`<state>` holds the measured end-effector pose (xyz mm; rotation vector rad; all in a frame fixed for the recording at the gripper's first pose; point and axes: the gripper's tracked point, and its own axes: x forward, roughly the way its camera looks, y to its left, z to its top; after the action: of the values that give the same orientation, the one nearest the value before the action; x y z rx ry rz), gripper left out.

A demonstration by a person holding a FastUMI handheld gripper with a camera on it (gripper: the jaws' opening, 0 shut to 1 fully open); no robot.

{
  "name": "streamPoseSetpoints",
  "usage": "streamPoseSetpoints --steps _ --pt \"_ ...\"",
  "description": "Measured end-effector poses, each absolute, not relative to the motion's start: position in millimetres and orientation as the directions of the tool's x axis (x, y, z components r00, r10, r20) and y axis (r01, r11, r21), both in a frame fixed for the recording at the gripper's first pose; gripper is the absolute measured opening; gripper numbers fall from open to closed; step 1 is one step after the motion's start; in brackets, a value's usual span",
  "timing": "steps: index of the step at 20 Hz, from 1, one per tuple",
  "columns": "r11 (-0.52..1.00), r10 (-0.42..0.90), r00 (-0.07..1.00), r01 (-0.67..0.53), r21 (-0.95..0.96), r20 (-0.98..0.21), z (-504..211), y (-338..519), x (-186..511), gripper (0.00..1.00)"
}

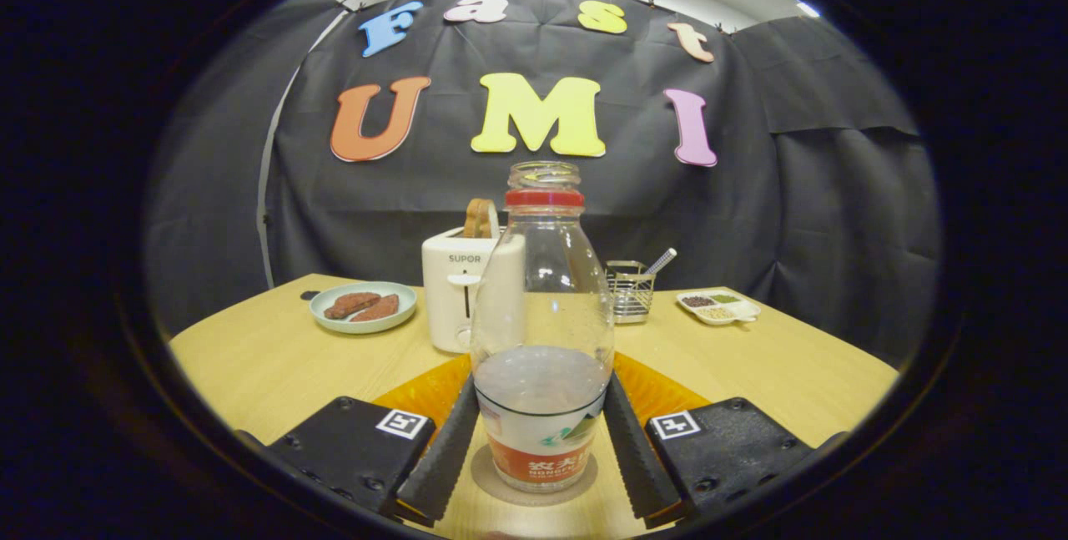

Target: Take the bottle from table, then pour the juice into the cup, finally place the bottle on the coaster

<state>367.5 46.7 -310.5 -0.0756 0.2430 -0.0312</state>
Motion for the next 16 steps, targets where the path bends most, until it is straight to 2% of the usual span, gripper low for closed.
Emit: streamPoseSetpoints --steps 4,7,16 --pt "0.998 -0.041 0.976 0.029 -0.059 -0.214 -303 44 366 0.85" --pt "0.998 -0.043 0.977 0.032 -0.059 -0.209 -301 43 363 0.99" --pt "0.997 -0.041 0.979 0.027 -0.073 -0.198 -285 43 355 1.00"
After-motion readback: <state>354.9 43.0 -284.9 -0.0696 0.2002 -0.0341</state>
